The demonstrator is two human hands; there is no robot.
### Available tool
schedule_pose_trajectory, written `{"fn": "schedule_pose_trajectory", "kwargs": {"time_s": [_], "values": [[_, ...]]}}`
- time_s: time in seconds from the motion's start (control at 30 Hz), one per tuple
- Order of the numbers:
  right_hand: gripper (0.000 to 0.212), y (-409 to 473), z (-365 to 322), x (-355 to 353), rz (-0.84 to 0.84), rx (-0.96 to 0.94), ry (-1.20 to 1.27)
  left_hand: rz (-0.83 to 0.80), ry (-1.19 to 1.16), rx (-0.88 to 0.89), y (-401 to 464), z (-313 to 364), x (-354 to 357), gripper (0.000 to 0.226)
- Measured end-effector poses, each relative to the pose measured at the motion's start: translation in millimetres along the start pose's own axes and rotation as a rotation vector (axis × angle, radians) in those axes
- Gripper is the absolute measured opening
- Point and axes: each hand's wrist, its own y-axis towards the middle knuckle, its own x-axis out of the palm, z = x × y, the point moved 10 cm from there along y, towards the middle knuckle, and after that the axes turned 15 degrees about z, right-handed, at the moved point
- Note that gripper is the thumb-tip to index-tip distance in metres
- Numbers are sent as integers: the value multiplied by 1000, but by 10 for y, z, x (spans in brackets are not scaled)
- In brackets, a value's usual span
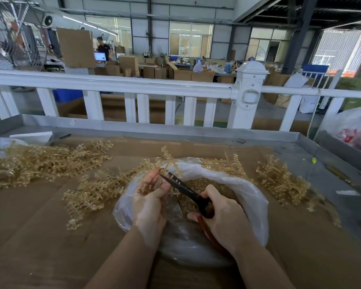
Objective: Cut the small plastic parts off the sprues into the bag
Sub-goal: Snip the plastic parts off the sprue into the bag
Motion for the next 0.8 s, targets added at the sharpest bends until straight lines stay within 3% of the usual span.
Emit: {"fn": "schedule_pose_trajectory", "kwargs": {"time_s": [0.4, 0.6, 0.8], "values": [[38, -2, -17, -33, 55, -31, -48, -16, -4, -19, 13, -39, 10, 41], [41, 3, 42, -35, 43, 32, -5, -67, -42, -20, -24, -36, 72, 60], [39, 10, 52, 5, -4, 66, 16, -63, -11, -44, -1, -77, 73, 51]]}}
